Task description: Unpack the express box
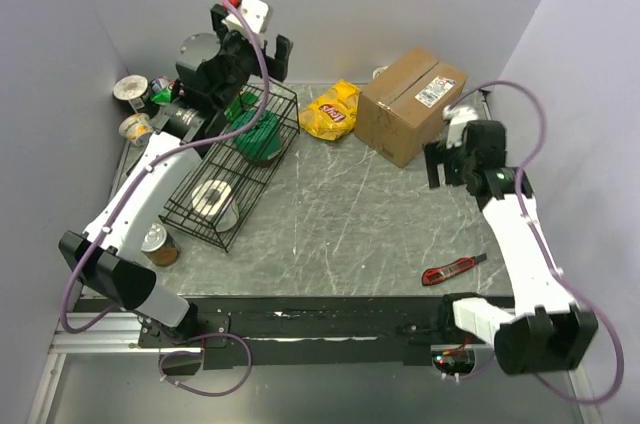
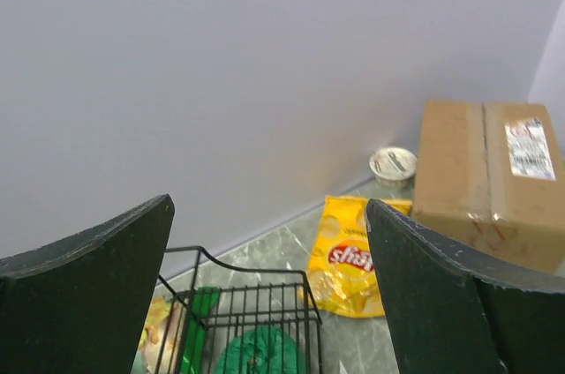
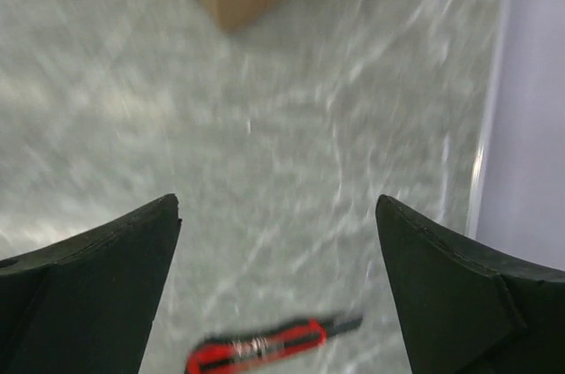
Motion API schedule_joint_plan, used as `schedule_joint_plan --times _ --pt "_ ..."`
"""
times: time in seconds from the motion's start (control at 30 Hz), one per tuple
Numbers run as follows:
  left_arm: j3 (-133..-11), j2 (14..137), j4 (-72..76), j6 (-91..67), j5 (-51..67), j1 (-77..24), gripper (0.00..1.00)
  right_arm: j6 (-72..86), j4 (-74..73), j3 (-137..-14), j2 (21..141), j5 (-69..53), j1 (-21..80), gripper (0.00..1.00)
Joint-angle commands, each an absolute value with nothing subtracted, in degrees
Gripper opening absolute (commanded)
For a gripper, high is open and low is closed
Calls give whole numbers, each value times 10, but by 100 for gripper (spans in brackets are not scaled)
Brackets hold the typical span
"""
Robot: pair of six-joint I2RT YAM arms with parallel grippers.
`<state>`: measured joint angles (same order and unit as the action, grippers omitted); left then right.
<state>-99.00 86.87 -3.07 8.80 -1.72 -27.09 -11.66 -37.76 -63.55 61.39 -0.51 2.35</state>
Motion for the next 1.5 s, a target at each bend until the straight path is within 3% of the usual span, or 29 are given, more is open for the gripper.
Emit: schedule_joint_plan --times 0.0,0.37,0.53,0.57,0.6,0.67,0.7,0.8,1.0,1.13,1.33,1.47 --pt "-953 849 -44 110 24 -285 96 -237 -491 -585 661 -10 17 89" --pt "-898 812 -67 119 70 -294 96 -281 -556 -473 635 4 -65 84" --pt "-882 809 -71 107 86 -295 96 -354 -611 -475 640 -82 -145 74" --pt "-880 806 -71 106 88 -296 96 -366 -616 -468 645 -78 -152 70" --pt "-876 805 -71 105 89 -296 96 -382 -619 -462 649 -71 -156 56" --pt "-868 804 -70 105 88 -296 96 -435 -618 -438 652 -64 -176 39" --pt "-865 803 -68 106 87 -296 96 -454 -616 -428 649 -59 -180 21" --pt "-857 803 -65 110 78 -296 97 -518 -604 -387 624 -31 -192 0" --pt "-851 809 -64 119 70 -296 97 -603 -514 -308 605 43 -192 0" --pt "-853 818 -62 116 62 -296 96 -602 -428 -313 671 46 -183 0" --pt "-861 828 -76 116 72 -296 96 -501 -452 -469 855 9 -157 0" --pt "-851 825 -76 113 69 -296 96 -459 -476 -576 928 -32 -86 0"
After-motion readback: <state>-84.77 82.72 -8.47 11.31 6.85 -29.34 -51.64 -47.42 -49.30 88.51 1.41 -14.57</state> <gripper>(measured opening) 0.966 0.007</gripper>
